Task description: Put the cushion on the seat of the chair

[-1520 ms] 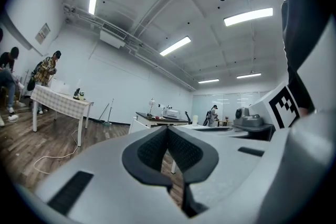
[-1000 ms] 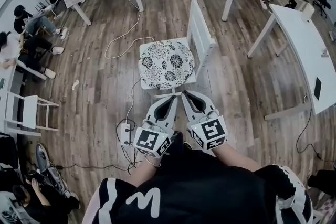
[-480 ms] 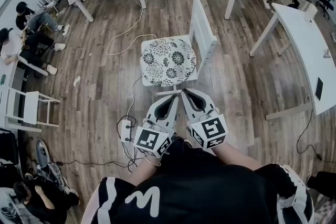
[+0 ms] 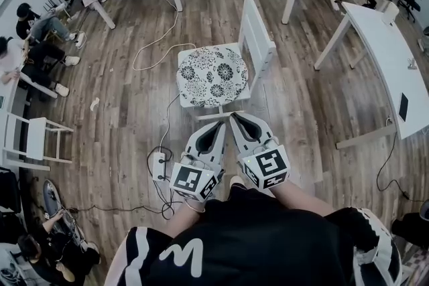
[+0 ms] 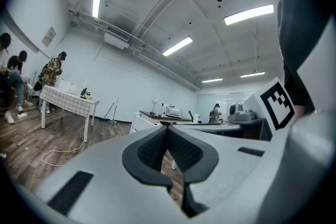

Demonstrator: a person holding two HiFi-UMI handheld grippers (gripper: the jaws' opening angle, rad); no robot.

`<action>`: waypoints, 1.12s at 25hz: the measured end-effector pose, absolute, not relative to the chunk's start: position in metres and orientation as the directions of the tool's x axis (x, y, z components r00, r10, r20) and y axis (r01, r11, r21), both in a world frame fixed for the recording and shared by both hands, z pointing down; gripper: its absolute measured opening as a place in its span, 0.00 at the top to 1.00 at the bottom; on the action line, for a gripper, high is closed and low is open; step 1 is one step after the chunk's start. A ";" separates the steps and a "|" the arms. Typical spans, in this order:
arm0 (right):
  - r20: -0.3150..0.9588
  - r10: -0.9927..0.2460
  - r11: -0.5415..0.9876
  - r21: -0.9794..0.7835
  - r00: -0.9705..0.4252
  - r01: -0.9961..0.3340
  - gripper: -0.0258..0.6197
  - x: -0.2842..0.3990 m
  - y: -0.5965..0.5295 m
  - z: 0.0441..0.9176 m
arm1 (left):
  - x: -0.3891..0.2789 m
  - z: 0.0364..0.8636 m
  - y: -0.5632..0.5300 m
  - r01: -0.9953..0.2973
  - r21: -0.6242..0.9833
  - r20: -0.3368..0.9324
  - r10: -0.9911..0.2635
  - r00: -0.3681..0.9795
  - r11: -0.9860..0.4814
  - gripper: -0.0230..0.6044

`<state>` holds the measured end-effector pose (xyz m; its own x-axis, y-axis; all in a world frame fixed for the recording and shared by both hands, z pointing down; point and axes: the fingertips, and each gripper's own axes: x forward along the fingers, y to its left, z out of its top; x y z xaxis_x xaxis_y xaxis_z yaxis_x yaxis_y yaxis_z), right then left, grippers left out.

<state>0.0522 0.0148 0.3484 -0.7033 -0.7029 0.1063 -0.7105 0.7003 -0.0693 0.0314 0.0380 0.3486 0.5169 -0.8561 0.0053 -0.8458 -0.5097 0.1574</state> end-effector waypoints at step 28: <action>0.088 -0.770 0.631 -0.044 -0.632 -0.775 0.93 -0.005 0.179 0.335 | -0.041 0.330 0.196 -0.812 0.141 -0.039 -0.823 0.567 -0.566 0.96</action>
